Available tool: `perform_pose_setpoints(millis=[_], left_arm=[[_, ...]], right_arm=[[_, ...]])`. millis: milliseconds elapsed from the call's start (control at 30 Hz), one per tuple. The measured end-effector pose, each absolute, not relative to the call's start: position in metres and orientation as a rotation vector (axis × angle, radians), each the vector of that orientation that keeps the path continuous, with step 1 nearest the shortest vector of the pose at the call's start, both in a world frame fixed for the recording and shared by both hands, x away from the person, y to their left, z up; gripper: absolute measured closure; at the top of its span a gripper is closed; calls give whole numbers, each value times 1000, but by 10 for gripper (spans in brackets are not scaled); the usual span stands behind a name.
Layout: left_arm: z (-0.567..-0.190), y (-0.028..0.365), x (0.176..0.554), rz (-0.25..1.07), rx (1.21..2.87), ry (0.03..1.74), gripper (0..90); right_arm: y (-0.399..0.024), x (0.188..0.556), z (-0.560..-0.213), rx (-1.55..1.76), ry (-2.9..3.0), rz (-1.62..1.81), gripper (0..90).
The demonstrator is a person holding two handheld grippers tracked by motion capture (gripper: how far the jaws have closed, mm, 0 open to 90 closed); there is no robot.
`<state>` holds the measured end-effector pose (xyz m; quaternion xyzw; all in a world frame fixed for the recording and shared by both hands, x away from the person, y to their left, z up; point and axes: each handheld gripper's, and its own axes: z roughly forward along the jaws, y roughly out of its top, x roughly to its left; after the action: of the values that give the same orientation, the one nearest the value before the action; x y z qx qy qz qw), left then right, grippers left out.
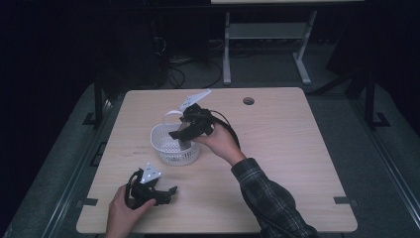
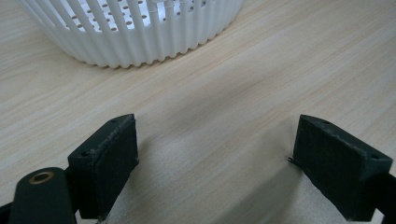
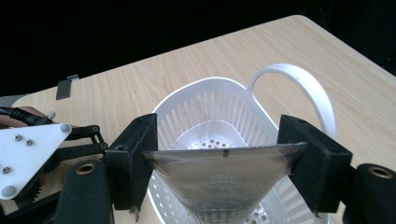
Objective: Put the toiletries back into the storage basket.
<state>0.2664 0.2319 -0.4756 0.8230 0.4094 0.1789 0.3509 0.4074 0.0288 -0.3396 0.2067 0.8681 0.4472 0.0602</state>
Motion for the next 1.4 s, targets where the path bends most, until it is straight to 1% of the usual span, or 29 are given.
perform_pose_setpoints(millis=[700,1267,1333,1400], left_arm=[[-475,232,266,462,2135,1058,129],[-476,231,266,462,2132,1060,128],[-475,231,266,462,2132,1060,128],[-475,231,266,463,2133,1059,128]], right_arm=[[26,406,-362,646,2652,1298,296],[23,404,-366,649,2659,1268,293],[23,404,-366,652,2661,1269,287],[23,404,-366,656,2660,1294,259]])
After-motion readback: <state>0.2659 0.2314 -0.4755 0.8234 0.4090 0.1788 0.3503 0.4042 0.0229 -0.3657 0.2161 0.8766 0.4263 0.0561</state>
